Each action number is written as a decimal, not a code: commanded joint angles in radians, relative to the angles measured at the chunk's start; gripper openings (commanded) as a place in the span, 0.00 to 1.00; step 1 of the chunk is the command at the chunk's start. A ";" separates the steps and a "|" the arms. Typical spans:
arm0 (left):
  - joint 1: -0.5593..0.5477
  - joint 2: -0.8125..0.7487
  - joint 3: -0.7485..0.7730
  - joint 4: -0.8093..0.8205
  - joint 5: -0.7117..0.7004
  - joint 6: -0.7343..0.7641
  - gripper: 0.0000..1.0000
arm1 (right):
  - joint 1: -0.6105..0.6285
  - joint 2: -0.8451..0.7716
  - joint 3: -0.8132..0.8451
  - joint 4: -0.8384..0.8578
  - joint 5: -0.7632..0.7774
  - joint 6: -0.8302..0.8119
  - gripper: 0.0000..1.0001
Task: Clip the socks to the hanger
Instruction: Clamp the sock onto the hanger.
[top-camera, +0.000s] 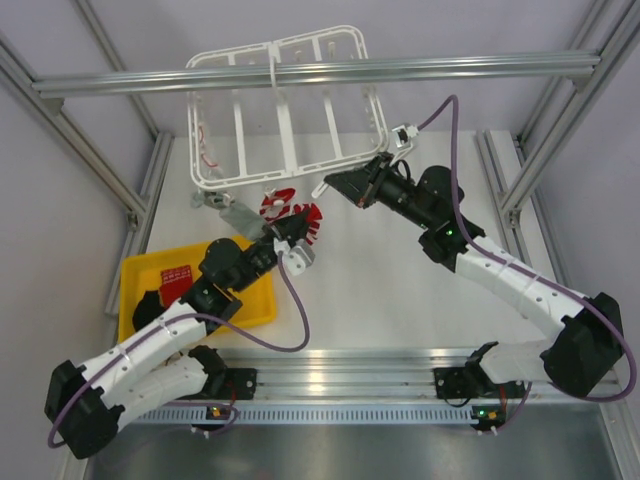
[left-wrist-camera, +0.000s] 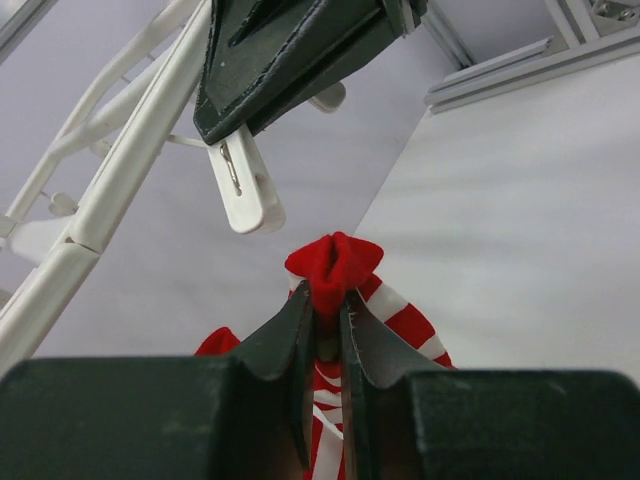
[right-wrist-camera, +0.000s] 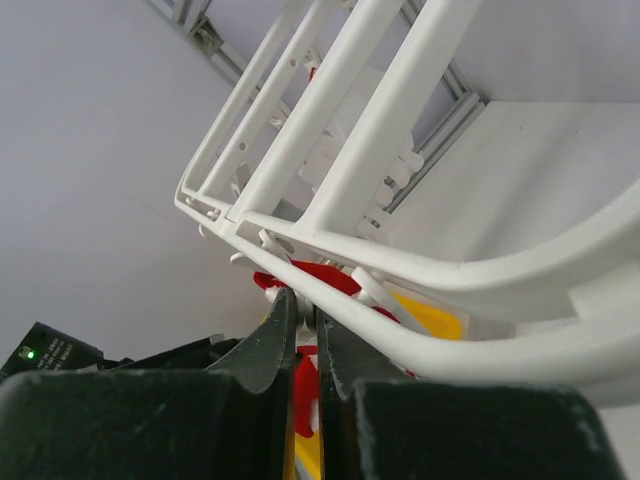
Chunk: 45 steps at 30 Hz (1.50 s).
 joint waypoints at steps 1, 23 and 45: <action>-0.026 -0.002 -0.044 0.170 -0.009 0.171 0.00 | -0.001 -0.013 0.040 -0.038 -0.041 -0.017 0.00; -0.046 0.045 -0.091 0.284 -0.057 0.389 0.00 | 0.006 -0.002 0.053 -0.084 -0.067 -0.053 0.00; -0.046 0.071 -0.067 0.293 -0.031 0.451 0.00 | 0.035 0.024 0.093 -0.155 -0.058 -0.123 0.00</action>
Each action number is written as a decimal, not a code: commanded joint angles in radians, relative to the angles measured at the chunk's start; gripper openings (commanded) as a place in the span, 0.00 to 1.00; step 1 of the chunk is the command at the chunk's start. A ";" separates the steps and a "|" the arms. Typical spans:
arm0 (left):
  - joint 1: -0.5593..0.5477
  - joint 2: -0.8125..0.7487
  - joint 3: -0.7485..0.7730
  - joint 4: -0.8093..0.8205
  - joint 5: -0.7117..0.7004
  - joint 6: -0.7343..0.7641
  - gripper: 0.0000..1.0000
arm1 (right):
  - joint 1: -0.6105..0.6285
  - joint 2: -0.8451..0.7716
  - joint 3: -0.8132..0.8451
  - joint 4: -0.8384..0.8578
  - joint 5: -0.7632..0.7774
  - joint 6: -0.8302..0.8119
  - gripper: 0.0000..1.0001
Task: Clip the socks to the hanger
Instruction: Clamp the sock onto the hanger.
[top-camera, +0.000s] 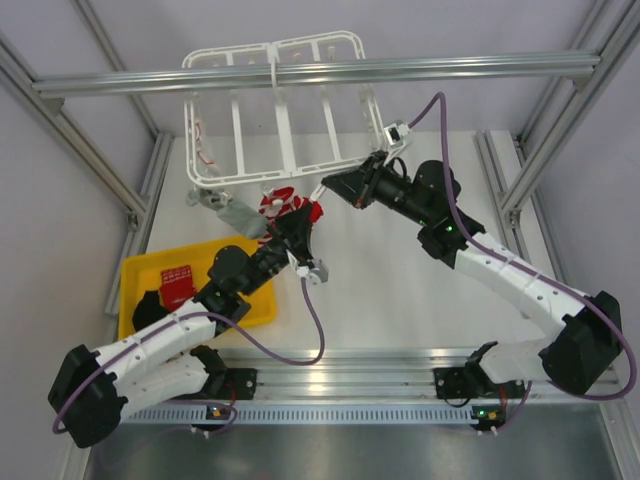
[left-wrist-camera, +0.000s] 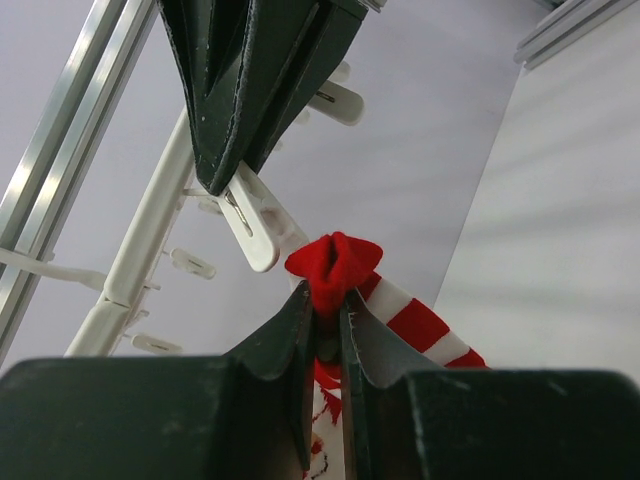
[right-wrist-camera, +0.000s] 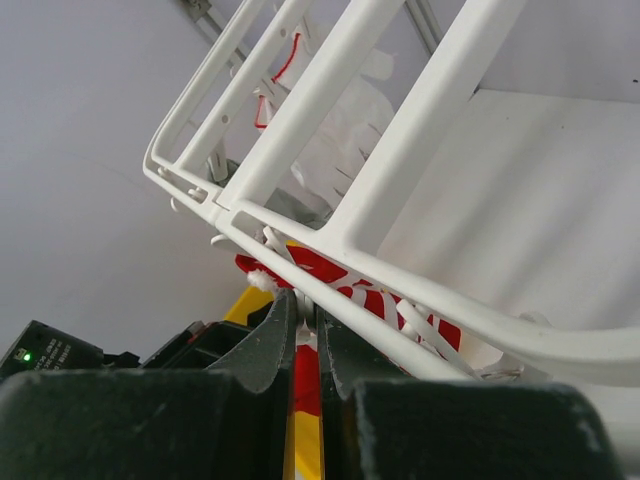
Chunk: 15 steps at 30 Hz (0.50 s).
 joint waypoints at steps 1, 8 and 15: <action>-0.003 0.003 0.028 0.065 0.021 0.028 0.00 | 0.020 0.010 0.042 -0.063 -0.034 -0.031 0.00; -0.003 0.014 0.034 0.070 0.018 0.039 0.00 | 0.024 0.008 0.042 -0.069 -0.045 -0.040 0.00; -0.003 0.019 0.044 0.077 0.004 0.036 0.00 | 0.027 0.008 0.044 -0.092 -0.031 -0.057 0.00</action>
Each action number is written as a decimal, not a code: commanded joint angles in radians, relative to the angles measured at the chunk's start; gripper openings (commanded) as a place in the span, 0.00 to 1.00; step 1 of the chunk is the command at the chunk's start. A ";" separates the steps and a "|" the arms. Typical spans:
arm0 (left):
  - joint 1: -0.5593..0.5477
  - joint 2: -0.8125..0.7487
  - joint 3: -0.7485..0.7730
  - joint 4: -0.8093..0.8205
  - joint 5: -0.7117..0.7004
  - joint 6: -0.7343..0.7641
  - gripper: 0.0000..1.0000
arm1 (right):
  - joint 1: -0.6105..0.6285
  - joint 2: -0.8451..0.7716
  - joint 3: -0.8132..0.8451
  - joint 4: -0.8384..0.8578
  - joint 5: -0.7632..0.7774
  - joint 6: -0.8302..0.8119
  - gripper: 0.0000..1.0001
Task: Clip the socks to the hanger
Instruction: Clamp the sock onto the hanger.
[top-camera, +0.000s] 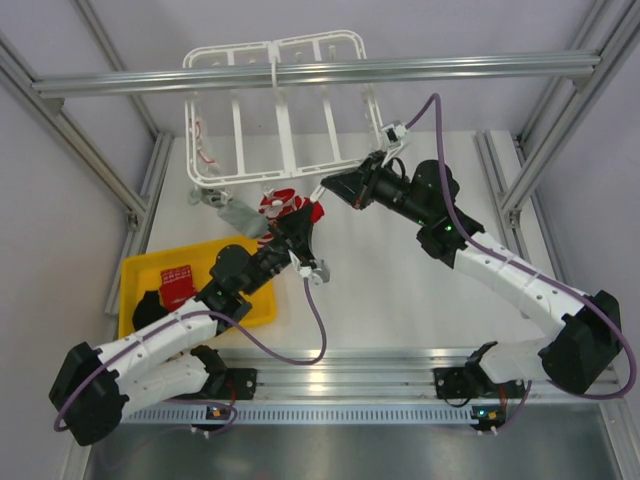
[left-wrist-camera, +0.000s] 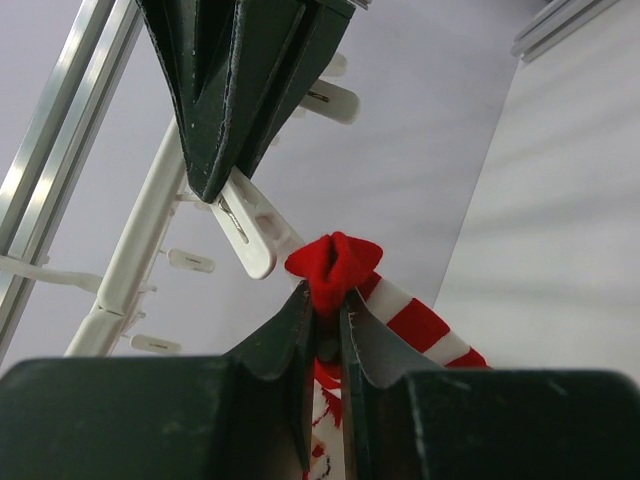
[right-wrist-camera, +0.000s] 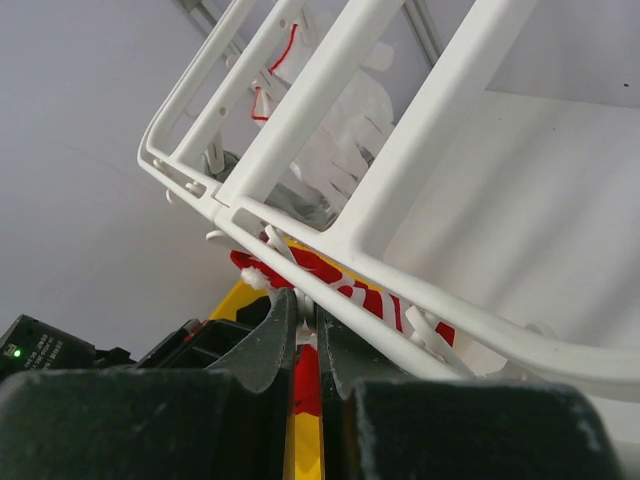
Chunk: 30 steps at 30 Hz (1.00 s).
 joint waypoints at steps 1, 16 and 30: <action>-0.003 0.001 0.044 0.075 -0.001 0.013 0.00 | 0.023 0.004 0.037 -0.075 -0.034 -0.022 0.00; -0.003 0.013 0.064 0.079 -0.007 0.024 0.00 | 0.029 -0.001 0.041 -0.108 -0.024 -0.062 0.00; -0.003 0.024 0.084 0.095 0.001 0.030 0.00 | 0.033 0.006 0.052 -0.116 -0.020 -0.072 0.00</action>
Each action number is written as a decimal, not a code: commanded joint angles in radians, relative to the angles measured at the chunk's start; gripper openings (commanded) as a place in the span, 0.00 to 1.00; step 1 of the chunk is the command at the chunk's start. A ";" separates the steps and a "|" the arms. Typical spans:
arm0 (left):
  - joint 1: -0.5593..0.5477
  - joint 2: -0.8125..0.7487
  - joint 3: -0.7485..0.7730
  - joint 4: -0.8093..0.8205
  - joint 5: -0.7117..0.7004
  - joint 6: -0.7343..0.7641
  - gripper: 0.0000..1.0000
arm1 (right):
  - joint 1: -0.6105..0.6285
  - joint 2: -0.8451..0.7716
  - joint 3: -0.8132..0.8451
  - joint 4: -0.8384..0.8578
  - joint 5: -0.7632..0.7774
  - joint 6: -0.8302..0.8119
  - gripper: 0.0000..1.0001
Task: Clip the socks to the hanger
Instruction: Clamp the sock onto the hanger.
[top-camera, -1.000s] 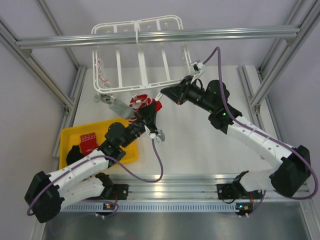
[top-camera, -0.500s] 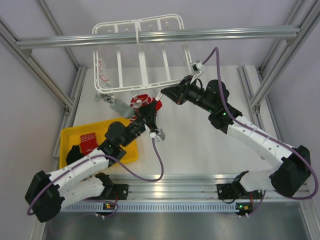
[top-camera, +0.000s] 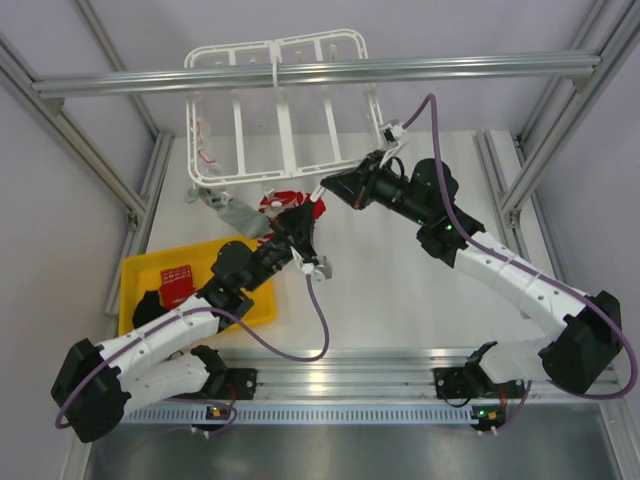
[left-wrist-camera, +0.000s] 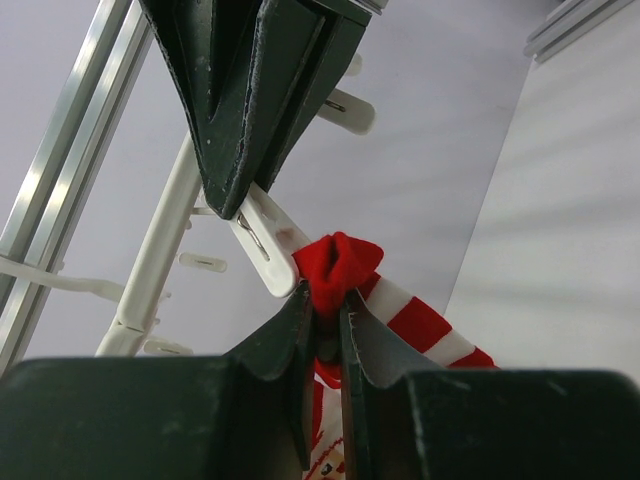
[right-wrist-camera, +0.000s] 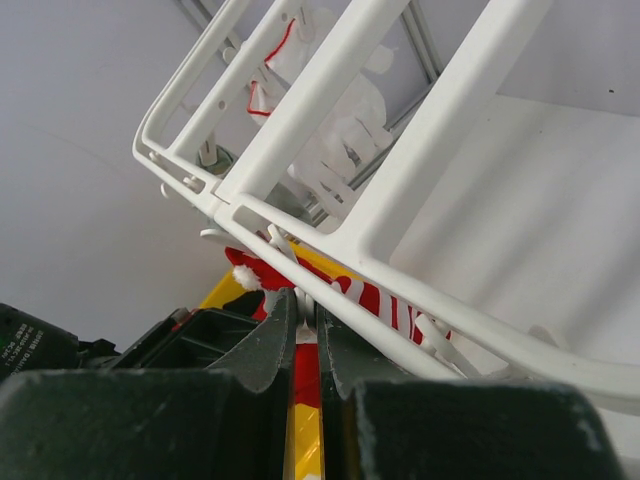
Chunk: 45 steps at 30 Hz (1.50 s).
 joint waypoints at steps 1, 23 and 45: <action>-0.003 -0.003 0.054 0.091 0.004 0.015 0.00 | 0.023 0.009 0.038 -0.080 -0.031 -0.018 0.02; -0.003 -0.032 0.034 0.055 0.004 0.020 0.00 | 0.023 0.004 0.036 -0.040 -0.041 0.015 0.32; 0.000 -0.246 0.070 -0.452 -0.048 -0.199 0.00 | -0.008 -0.100 -0.056 -0.027 0.025 -0.062 0.55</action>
